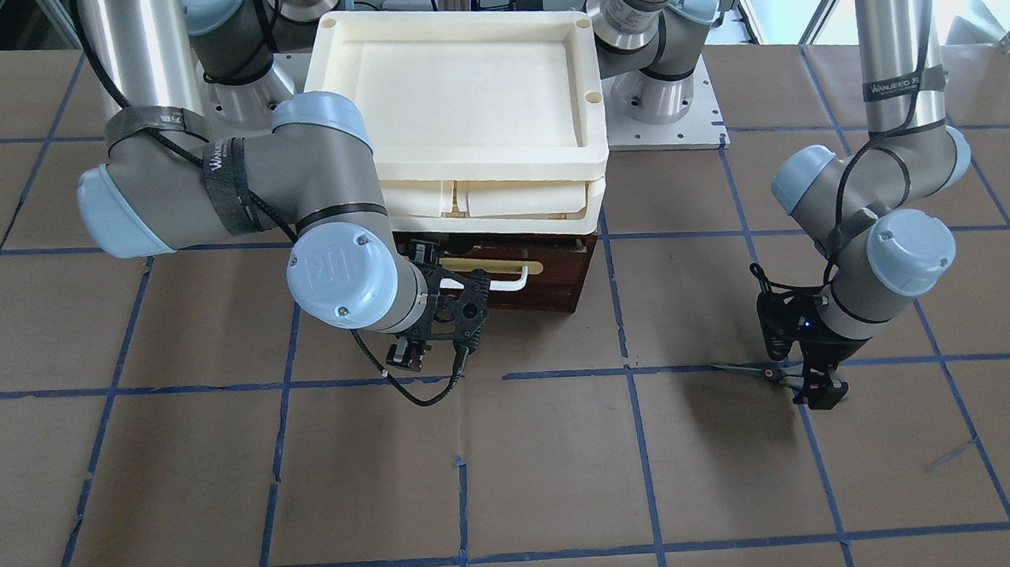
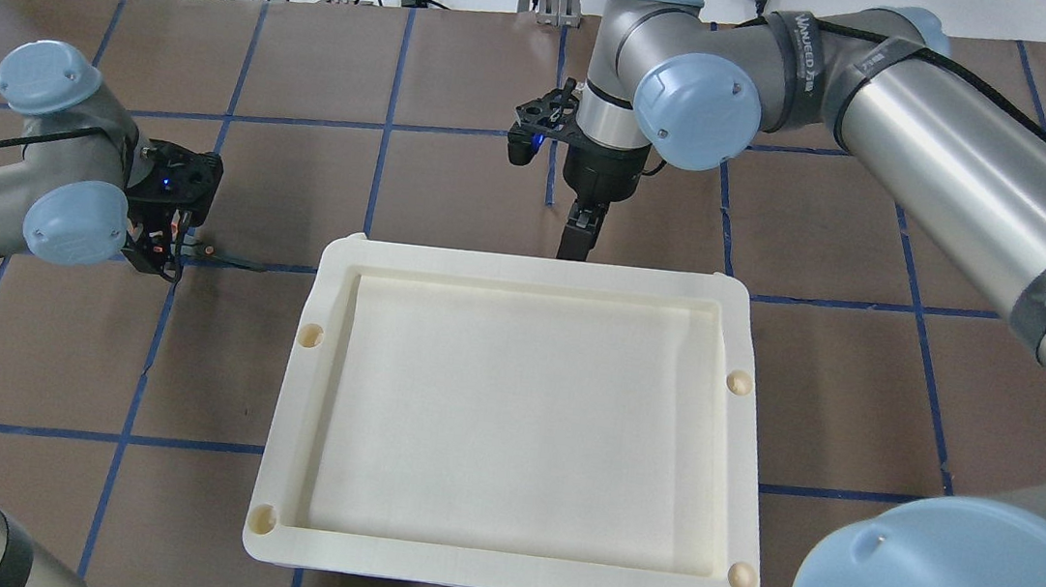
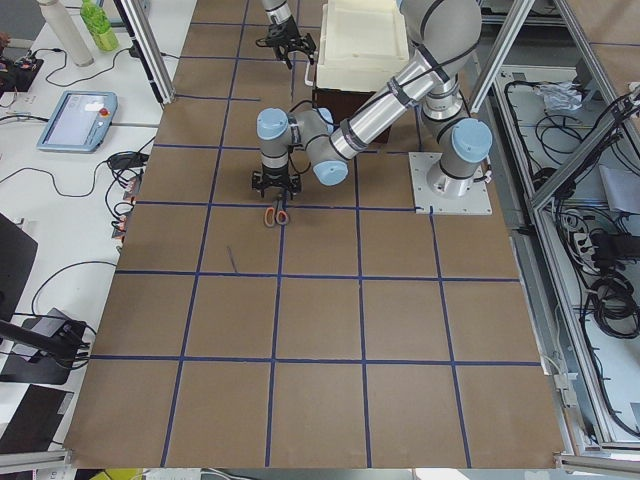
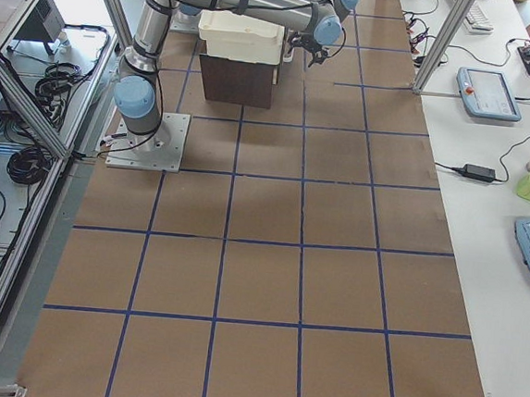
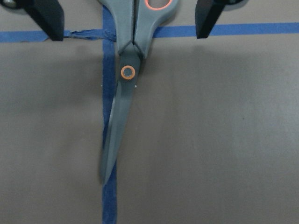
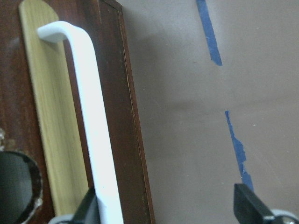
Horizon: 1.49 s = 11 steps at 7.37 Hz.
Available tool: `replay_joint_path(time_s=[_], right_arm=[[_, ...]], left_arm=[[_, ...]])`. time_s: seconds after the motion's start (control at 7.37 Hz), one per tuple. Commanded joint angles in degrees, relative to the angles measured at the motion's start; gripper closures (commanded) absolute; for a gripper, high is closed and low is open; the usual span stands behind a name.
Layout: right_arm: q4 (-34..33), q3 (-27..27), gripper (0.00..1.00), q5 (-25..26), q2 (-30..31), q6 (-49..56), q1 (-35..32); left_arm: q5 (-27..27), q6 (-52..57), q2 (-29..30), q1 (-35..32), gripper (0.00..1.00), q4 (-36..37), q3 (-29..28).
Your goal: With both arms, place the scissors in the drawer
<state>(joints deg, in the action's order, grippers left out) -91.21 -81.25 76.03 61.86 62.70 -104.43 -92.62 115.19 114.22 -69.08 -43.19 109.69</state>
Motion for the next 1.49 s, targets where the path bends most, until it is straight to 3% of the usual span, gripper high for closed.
replay_joint_path(time_s=[0.0, 0.54, 0.68, 0.81, 0.95, 1.36], right_arm=[[0.0, 1.9, 0.0, 0.8, -1.1, 0.0, 0.0], [-0.3, 4.2, 0.0, 0.8, -3.1, 0.0, 0.1], [-0.3, 5.1, 0.0, 0.8, -3.6, -0.2, 0.1], [-0.3, 5.7, 0.0, 0.8, -4.1, -0.3, 0.1], [-0.3, 6.0, 0.0, 0.8, -4.7, -0.3, 0.1], [-0.3, 7.2, 0.0, 0.8, -5.4, -0.4, 0.2]], left_arm=[[1.5, 1.0, 1.3, 0.2, 0.04, 0.5, 0.0], [0.9, 0.9, 2.2, 1.0, 0.23, 0.5, -0.1], [0.9, 0.9, 2.2, 1.0, 0.32, 0.5, -0.1], [0.9, 0.9, 2.2, 1.0, 0.57, 0.5, -0.1], [0.9, 0.9, 2.2, 1.0, 0.72, 0.5, -0.2], [1.0, 0.9, 1.5, 1.0, 0.86, 0.4, -0.4]])
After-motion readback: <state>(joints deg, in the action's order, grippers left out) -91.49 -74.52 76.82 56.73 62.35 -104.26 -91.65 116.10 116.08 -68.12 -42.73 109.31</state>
